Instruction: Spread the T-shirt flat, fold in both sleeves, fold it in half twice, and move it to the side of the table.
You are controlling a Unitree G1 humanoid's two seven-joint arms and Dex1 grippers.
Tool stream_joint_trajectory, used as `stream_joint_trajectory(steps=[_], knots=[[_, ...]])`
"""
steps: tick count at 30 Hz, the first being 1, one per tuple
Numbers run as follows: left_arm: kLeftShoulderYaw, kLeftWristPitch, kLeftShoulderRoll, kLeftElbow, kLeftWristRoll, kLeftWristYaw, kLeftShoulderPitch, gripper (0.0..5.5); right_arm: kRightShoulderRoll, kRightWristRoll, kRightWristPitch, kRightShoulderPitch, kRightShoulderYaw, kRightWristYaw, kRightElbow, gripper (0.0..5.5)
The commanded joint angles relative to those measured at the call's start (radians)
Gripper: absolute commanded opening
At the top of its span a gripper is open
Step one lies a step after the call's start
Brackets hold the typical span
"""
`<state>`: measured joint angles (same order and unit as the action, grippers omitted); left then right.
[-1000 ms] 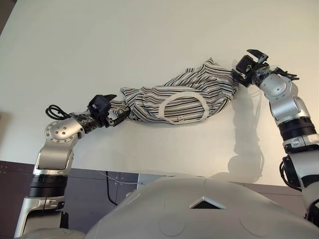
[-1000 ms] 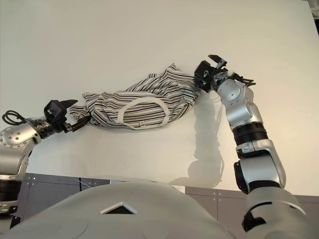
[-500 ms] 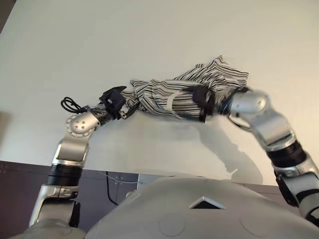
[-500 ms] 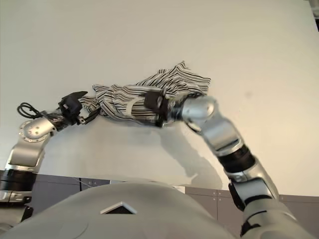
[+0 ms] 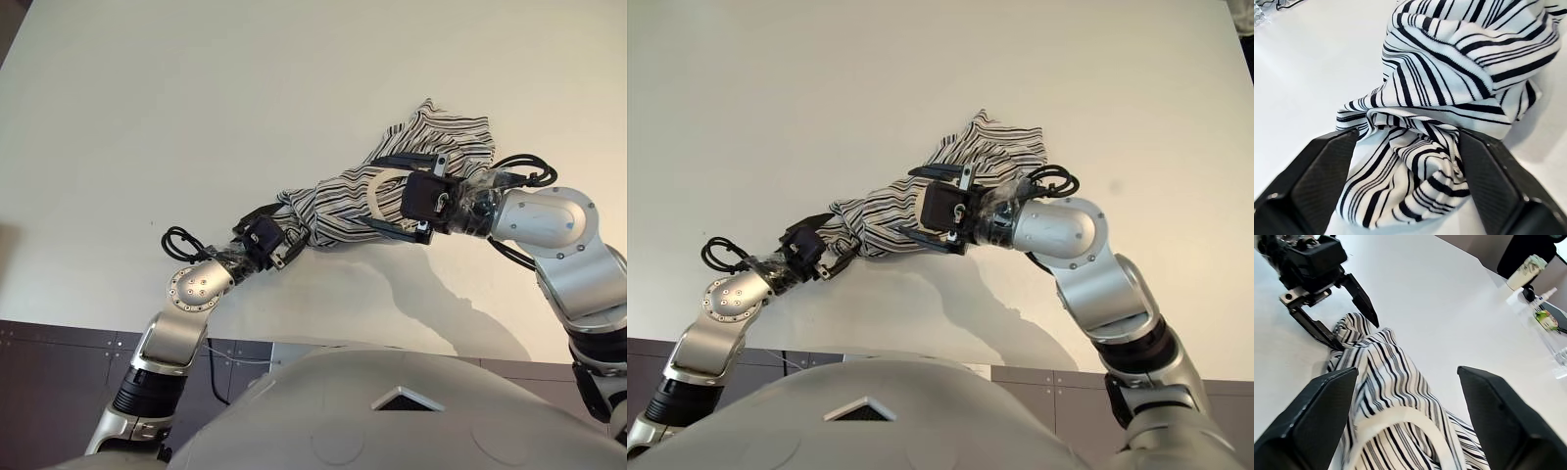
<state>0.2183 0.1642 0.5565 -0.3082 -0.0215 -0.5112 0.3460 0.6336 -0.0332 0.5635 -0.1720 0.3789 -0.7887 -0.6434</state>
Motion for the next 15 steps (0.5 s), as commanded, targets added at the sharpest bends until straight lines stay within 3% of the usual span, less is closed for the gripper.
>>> stream_joint_trajectory(steps=[1, 6, 12, 15], knots=[[0.034, 0.038, 0.016, 0.095, -0.068, 0.000, -0.015, 3.67, -0.056, 0.015, 0.078, 0.039, 0.045, 0.060, 0.134, 3.74], [0.058, 0.012, 0.009, 0.129, -0.090, 0.006, -0.043, 3.67, -0.125, 0.189, -0.094, 0.063, 0.152, 0.215, 0.284, 3.74], [0.063, -0.002, -0.008, 0.152, -0.106, 0.048, -0.050, 3.67, -0.056, 0.321, -0.151, 0.087, 0.242, 0.171, 0.339, 3.74], [0.054, 0.007, -0.022, 0.159, -0.123, 0.092, -0.048, 3.67, 0.047, 0.403, -0.246, 0.118, 0.294, 0.110, 0.351, 3.74]])
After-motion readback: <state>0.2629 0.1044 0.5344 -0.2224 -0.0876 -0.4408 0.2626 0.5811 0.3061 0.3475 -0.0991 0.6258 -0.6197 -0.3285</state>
